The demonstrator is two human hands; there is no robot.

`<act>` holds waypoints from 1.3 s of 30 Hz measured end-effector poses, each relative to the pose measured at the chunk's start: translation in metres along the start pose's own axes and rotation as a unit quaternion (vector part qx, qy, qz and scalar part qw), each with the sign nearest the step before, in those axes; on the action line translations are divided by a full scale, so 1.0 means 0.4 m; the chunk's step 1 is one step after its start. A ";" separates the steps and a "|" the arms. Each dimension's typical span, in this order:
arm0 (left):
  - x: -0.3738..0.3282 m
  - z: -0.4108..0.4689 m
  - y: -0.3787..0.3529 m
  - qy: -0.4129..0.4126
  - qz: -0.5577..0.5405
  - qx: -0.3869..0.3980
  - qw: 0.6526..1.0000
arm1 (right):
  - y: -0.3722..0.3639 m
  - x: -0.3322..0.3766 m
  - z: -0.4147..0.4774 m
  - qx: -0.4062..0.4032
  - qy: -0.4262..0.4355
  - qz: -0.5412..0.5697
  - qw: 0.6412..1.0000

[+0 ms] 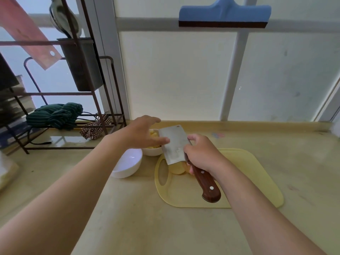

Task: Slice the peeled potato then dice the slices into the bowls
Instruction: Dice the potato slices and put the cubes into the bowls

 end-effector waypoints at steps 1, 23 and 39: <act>0.002 0.000 -0.005 0.006 0.010 0.007 1.000 | -0.004 0.002 0.000 0.001 0.001 0.000 1.000; -0.186 -0.062 -0.068 -0.080 -0.015 -0.012 0.997 | 0.195 -0.240 -0.051 -0.091 -0.077 0.038 0.992; -0.268 -0.041 -0.255 -0.046 0.124 0.167 0.977 | 0.207 -0.339 -0.078 -0.086 -0.030 0.119 0.989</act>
Point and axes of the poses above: each hand's wrist, its own z-axis towards the middle knuckle, its own y-axis out of the back of the hand, x = y × z, the point moved 5 cm from there along z, towards the middle knuckle, and after that the axes turned 11 degrees about -z, right-handed, at the moved point
